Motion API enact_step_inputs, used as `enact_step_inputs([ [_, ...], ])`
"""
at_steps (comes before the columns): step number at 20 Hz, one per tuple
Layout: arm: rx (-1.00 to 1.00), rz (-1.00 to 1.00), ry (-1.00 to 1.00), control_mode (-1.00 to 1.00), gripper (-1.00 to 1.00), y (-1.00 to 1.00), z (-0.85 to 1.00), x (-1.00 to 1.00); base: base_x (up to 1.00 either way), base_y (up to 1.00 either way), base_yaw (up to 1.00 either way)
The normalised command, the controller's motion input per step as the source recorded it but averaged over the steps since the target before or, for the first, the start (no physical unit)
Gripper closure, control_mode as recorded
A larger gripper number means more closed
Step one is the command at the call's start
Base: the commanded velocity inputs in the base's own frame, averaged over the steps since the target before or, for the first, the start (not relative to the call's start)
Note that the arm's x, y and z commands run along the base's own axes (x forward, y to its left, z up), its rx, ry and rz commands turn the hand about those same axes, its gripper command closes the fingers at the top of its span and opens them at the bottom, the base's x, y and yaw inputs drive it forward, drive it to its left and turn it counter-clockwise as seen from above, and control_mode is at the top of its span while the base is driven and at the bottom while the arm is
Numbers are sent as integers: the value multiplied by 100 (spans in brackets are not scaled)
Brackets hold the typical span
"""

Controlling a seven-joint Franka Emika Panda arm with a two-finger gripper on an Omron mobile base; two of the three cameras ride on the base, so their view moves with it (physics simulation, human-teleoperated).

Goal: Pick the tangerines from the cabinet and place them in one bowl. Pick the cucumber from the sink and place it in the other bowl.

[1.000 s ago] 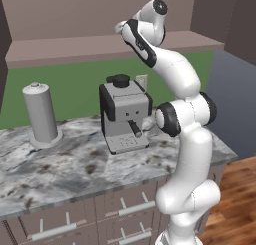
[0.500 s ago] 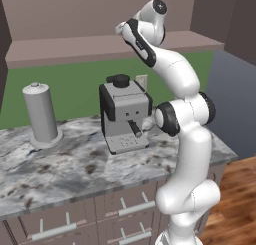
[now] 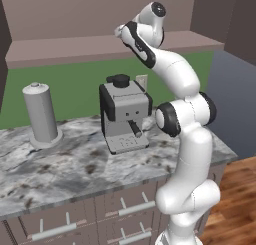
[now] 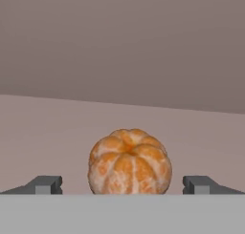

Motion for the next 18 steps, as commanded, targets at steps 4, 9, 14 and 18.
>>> enact_step_inputs([
  [4, 0, 0, 0, -100, -100, 10, -1, 13, 0, 0, 0],
  [9, 0, 0, 0, -100, -100, 1, 0, 8, 0, 0, 0],
  [14, 0, 0, 0, -100, -100, 0, 0, 1, 0, 0, 0],
  [18, 0, 0, 0, -100, -100, -9, 0, 16, 0, 0, 0],
])
